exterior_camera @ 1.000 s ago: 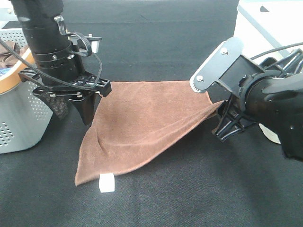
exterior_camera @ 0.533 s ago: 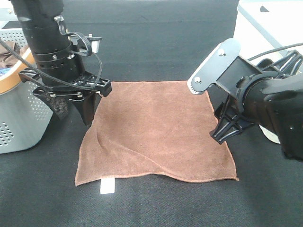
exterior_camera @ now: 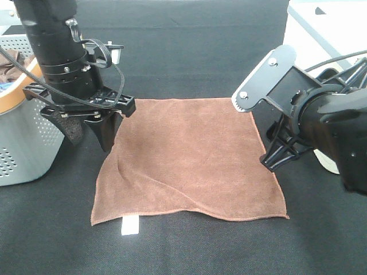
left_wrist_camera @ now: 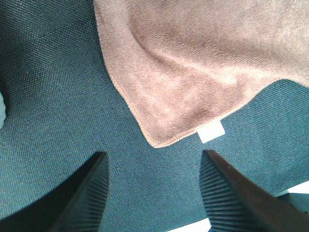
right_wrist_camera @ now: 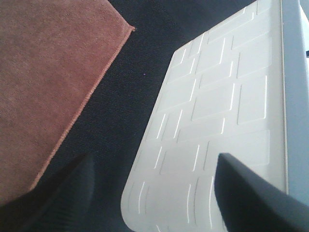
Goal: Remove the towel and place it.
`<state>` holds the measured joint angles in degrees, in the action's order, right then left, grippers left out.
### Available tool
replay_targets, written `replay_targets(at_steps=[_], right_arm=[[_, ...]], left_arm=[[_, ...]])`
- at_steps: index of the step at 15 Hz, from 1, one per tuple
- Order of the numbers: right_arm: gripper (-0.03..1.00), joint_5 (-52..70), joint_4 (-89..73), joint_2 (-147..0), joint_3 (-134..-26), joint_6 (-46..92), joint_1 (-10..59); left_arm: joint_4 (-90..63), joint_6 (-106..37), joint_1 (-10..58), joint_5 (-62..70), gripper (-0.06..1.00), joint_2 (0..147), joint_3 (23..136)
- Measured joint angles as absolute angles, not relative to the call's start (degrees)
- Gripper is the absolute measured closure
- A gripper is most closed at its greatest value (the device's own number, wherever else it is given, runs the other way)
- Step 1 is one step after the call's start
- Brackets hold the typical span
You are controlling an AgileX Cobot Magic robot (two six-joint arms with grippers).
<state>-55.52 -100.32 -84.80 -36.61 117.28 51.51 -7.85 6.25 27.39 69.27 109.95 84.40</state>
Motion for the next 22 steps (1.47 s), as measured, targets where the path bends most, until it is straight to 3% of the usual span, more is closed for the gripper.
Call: replay_targets(at_steps=[6, 9, 12, 16, 22], right_arm=[[0.29, -55.52, -100.32, -84.80, -44.06, 115.62, 51.51], [0.29, -51.28, -100.32, -83.65, -46.64, 106.05, 51.51], [0.29, -32.95, -100.32, -79.81, -46.70, 89.21, 51.51], [0.29, -9.80, -100.15, -77.81, -45.78, 94.14, 51.51], [0.30, 3.50, -100.04, -77.75, -37.82, 92.70, 51.51]], left_arm=[[-7.85, 6.25, 27.39, 69.27, 0.40, 109.95, 84.40], [-7.85, 6.25, 27.39, 69.27, 0.40, 109.95, 84.40], [-7.85, 6.25, 27.39, 69.27, 0.40, 109.95, 84.40], [-7.91, 6.02, 27.39, 69.27, 0.40, 109.95, 84.40], [-7.91, 6.02, 27.39, 69.27, 0.40, 109.95, 84.40]])
